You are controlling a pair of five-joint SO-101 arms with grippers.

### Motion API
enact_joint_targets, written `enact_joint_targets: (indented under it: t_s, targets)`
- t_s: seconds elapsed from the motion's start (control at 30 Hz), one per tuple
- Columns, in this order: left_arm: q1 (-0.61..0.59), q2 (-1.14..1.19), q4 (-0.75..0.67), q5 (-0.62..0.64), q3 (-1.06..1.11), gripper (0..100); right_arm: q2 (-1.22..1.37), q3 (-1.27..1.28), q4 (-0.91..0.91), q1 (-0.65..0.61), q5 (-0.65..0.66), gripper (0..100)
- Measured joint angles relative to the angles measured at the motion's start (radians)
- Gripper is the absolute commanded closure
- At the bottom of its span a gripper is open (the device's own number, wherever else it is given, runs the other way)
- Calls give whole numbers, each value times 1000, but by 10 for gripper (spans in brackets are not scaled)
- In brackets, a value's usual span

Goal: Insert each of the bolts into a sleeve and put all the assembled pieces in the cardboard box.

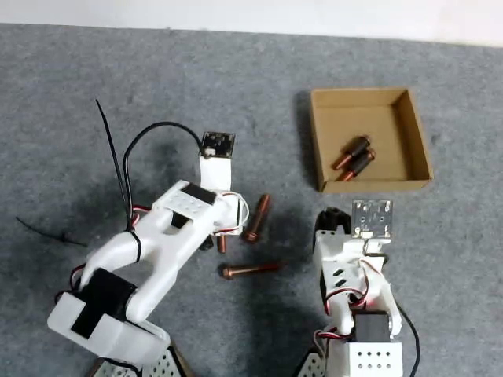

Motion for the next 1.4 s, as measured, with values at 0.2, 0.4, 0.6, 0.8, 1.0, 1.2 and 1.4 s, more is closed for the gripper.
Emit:
enact_joint_targets:
  t_s: [0.2,0.4,0.6,0.8,1.0,1.2,1.4]
  targets:
    - [0,0,0,0,0,825,0,0,0,0,0,992]
    - [0,0,0,0,0,825,0,0,0,0,0,992]
    - [0,0,0,0,0,825,0,0,0,0,0,992]
    - [0,0,0,0,0,825,0,0,0,0,0,992]
    - [-3,0,0,0,0,825,0,0,0,0,0,992]
    - [-41,0,5,-2,0,883,0,0,0,0,0,992]
    - [-55,0,5,-2,0,995,0,0,0,0,0,992]
